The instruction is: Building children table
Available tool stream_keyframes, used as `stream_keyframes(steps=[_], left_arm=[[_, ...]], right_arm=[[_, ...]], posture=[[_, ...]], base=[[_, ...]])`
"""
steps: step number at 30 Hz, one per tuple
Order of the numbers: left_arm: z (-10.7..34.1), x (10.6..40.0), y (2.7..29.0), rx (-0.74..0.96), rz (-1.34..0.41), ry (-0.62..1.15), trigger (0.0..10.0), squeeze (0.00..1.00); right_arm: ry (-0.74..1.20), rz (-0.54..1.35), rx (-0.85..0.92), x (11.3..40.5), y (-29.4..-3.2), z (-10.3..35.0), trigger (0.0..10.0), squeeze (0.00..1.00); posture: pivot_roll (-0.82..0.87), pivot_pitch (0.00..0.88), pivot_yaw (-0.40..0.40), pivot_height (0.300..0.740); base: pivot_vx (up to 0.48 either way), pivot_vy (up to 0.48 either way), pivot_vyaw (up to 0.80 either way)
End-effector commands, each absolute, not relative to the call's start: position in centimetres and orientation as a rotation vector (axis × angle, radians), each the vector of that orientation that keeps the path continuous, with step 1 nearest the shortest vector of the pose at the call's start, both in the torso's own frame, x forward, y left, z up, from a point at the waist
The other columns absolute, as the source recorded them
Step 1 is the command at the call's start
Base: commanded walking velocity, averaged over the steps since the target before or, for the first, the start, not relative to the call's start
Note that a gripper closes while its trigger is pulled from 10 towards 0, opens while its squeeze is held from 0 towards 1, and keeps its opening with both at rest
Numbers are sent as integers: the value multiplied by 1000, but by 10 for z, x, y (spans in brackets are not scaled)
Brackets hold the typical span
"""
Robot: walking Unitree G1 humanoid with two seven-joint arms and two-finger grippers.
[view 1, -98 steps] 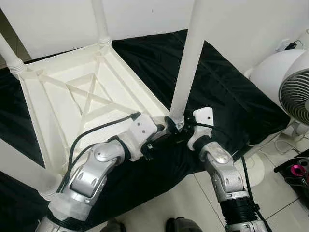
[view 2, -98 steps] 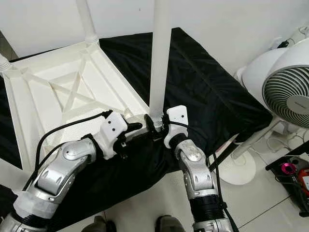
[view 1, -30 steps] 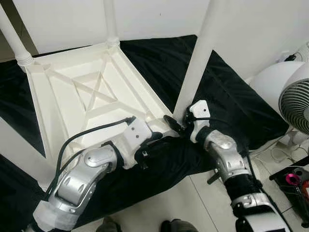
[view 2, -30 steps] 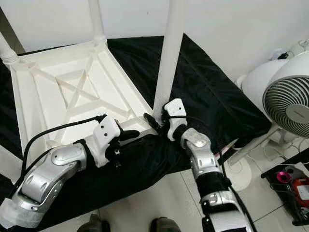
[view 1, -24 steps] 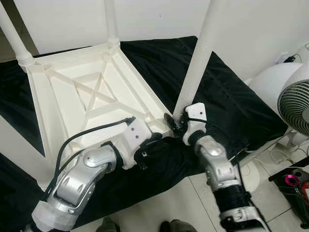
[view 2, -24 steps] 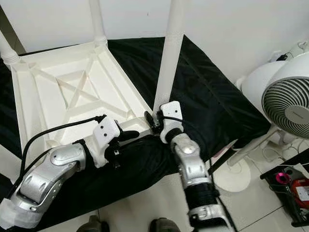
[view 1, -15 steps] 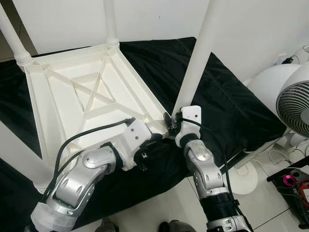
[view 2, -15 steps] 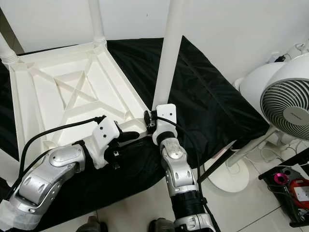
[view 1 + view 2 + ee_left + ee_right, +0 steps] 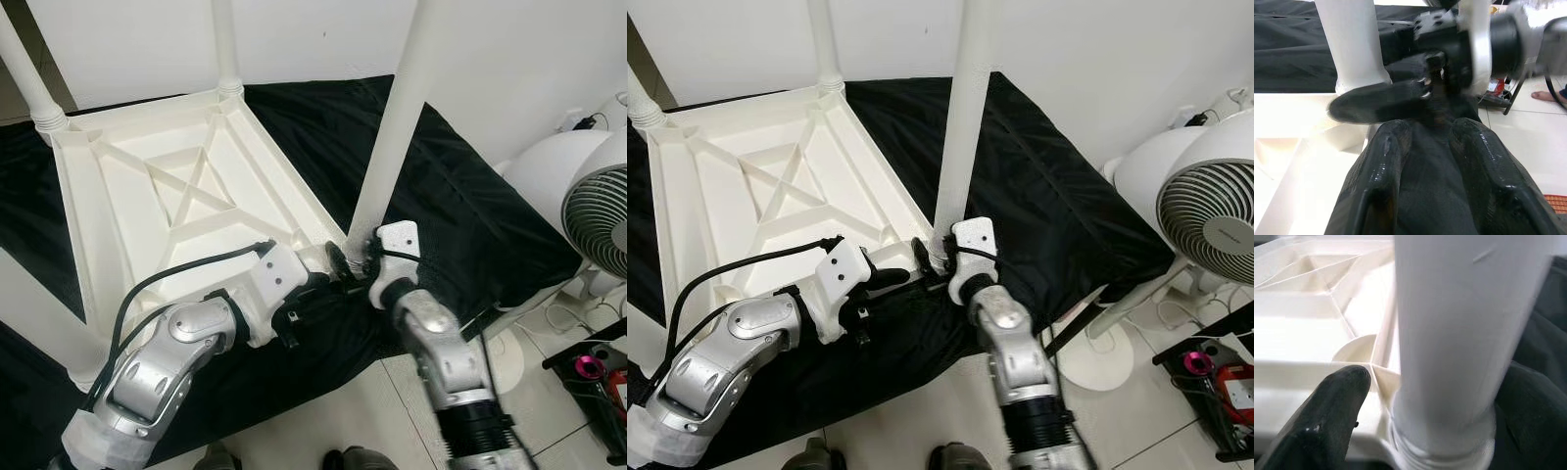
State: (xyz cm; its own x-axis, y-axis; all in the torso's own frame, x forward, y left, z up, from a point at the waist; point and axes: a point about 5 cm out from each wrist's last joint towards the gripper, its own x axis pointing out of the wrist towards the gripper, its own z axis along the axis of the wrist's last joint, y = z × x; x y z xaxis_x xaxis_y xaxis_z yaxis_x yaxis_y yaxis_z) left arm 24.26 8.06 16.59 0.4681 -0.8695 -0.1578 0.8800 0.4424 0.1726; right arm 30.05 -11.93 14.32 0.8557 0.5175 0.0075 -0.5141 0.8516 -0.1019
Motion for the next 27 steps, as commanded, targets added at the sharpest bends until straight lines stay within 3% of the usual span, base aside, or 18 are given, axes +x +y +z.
stream_keyframes(steps=[1, 2, 6, 18, 19, 20, 21, 27], left_arm=[[167, 241, 79, 246, -1099, 48, 10000, 0], [168, 241, 79, 246, -1101, 46, 10000, 0], [168, 243, 79, 254, -1103, 42, 10000, 0], [172, 245, 73, 254, -1114, 19, 10000, 0], [172, 246, 73, 256, -1113, 17, 10000, 0], [173, 246, 74, 257, -1112, 15, 10000, 0], [173, 247, 75, 259, -1109, 15, 10000, 0], [174, 247, 76, 260, -1105, 15, 10000, 0]], right_arm=[[-48, 592, -87, 302, -118, 146, 10000, 1000], [-64, 615, -127, 310, -128, 152, 10000, 0], [-86, 668, -199, 323, -139, 159, 10000, 0], [-45, 855, -253, 340, -130, 158, 10000, 0], [-35, 869, -260, 343, -129, 156, 7647, 0], [-31, 879, -268, 345, -128, 155, 4275, 0], [-24, 887, -272, 347, -128, 152, 0, 0], [-8, 898, -261, 347, -129, 147, 0, 0]], posture=[[-65, 53, -33, 740], [-64, 49, -33, 740], [-58, 40, -35, 740], [-44, 22, -30, 740], [-41, 22, -29, 740], [-38, 21, -28, 740], [-35, 20, -29, 740], [-34, 22, -26, 740]], base=[[0, 0, 0], [0, 0, 0], [0, 0, 0], [0, 0, 0], [0, 0, 0], [0, 0, 0], [0, 0, 0], [0, 0, 0]])
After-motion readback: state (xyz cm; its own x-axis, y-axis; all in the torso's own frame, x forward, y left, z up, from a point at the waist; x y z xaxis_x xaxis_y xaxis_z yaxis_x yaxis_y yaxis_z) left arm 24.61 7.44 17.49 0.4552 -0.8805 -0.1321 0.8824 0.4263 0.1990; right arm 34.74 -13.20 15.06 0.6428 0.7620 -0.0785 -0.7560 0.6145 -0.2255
